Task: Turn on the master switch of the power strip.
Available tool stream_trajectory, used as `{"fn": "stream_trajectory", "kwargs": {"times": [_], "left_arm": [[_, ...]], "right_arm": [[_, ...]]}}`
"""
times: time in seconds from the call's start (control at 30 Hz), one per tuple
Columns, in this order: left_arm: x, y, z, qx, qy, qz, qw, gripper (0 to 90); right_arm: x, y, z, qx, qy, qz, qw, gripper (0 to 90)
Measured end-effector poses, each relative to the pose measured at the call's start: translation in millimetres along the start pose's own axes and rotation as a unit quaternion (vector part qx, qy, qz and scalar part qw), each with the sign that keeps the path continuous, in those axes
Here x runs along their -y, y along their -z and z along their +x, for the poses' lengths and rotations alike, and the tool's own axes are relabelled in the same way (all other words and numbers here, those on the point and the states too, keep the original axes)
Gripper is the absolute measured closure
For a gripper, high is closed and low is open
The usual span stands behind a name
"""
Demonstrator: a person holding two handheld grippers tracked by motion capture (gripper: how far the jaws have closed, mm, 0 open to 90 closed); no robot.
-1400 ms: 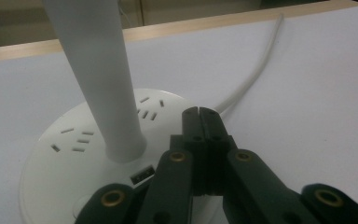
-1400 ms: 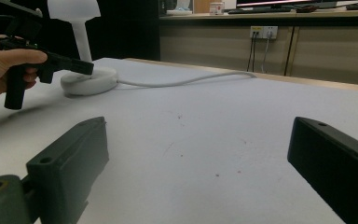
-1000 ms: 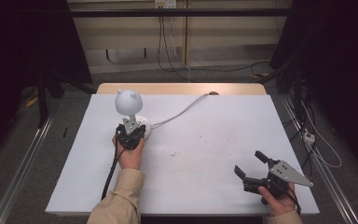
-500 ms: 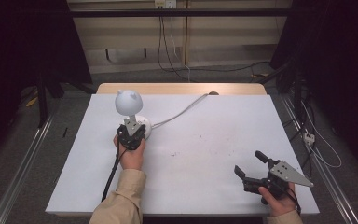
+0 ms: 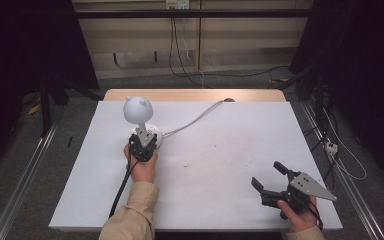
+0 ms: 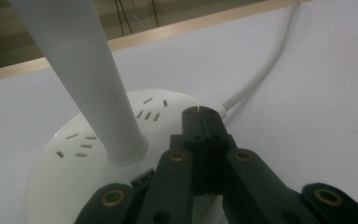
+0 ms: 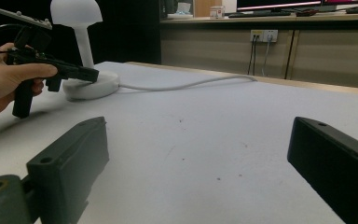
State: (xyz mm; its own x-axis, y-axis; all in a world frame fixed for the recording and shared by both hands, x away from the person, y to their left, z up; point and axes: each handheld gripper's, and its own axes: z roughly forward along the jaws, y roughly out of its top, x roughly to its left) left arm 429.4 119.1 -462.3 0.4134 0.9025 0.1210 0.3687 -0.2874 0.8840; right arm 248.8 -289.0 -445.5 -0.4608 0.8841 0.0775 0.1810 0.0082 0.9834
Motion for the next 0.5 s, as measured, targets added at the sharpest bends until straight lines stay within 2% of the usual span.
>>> {"fn": "stream_trajectory", "kwargs": {"times": [0.2, 0.3, 0.5], "left_arm": [[0.1, -0.2, 0.2, 0.0, 0.001, 0.0, 1.0, 90.0], [0.3, -0.3, 2.9, 0.01, 0.012, 0.0, 0.9999, 90.0], [0.1, -0.7, 2.1, 0.006, 0.01, 0.002, 0.9999, 90.0]], "right_arm": [[0.0, -0.4, 0.4, 0.0, -0.002, 0.0, 1.0, 4.5], [0.2, -0.7, 0.8, -0.001, 0.0, 0.001, 1.0, 4.6], [0.3, -1.0, 1.0, -0.002, 0.0, 0.001, 1.0, 4.6]]}}
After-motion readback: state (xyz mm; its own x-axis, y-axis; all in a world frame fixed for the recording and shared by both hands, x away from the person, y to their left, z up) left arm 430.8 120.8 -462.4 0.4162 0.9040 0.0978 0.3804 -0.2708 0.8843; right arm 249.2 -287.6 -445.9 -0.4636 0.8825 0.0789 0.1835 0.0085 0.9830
